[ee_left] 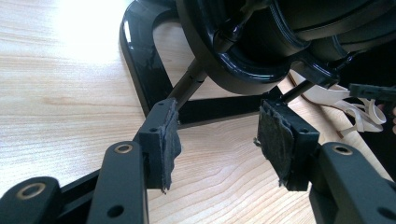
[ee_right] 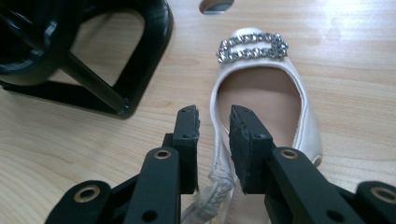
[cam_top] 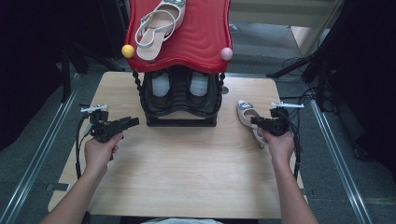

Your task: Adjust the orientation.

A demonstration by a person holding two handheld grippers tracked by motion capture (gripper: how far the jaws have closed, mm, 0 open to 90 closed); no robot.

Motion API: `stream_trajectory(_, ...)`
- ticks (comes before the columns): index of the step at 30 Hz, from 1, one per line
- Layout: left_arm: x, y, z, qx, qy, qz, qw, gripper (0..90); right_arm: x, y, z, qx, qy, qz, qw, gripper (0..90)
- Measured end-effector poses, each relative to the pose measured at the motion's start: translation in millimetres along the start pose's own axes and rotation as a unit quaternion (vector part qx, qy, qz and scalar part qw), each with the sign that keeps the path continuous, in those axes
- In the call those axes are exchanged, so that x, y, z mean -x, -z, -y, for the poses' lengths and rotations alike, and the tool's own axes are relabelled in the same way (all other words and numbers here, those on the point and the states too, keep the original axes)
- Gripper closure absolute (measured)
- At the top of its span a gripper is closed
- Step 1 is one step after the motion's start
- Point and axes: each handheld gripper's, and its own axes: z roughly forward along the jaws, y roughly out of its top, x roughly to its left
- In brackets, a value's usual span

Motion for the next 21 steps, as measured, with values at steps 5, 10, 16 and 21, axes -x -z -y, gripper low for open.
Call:
stream_trajectory(5,-0.4,-0.1,0.0,-0.001,0.001,0.001,1.0000,47.8,-2.3,-8.4,2.0,-0.006,0.004,0.002,1.0000,73.9)
stream_trajectory(10,-0.7,-0.1,0.0,0.000,0.002,0.001,1.0000,47.8,-3.8,-16.4,4.0,-0.019,0.006,0.006,0.9998,74.4)
stream_trajectory(16,-0.7,-0.5,0.1,-0.001,0.002,0.002,1.0000,47.8,-3.1,-20.8,5.3,-0.028,0.006,0.012,0.9995,77.1)
stream_trajectory(21,-0.1,-0.7,0.2,-0.002,-0.001,0.002,1.0000,47.8,-3.0,-22.0,5.4,-0.031,0.005,0.019,0.9993,79.9)
